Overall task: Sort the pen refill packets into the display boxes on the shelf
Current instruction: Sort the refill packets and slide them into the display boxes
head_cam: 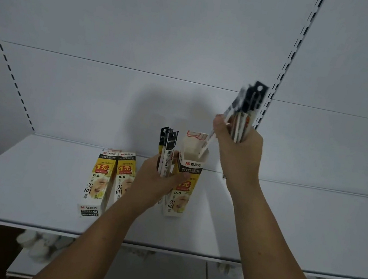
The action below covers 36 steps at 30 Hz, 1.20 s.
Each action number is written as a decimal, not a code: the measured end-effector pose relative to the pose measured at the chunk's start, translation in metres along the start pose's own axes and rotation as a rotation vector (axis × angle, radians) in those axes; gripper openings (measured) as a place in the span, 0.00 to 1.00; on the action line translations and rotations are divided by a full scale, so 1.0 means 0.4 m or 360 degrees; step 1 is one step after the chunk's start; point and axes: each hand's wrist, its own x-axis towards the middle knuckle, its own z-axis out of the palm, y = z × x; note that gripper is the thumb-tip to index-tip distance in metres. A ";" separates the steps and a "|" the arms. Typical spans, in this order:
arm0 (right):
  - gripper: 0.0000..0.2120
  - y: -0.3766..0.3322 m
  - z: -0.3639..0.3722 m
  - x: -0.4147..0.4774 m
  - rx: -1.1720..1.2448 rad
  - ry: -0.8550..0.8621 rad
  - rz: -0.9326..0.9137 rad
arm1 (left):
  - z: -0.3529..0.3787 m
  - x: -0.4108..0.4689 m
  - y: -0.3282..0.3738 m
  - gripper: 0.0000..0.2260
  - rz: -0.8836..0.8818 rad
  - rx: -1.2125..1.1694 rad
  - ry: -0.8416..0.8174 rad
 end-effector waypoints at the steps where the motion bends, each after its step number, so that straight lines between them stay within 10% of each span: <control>1: 0.11 0.006 0.002 0.000 -0.0063 -0.0088 0.0009 | 0.003 0.000 0.003 0.16 0.0010 -0.0006 -0.0001; 11: 0.10 0.048 -0.024 0.003 -0.0100 -0.0406 0.0188 | 0.048 0.005 0.014 0.11 0.0027 -0.0087 0.0033; 36: 0.14 0.077 -0.046 0.004 0.0276 -0.0157 0.0472 | 0.030 0.052 -0.024 0.09 -0.0003 0.0025 -0.0022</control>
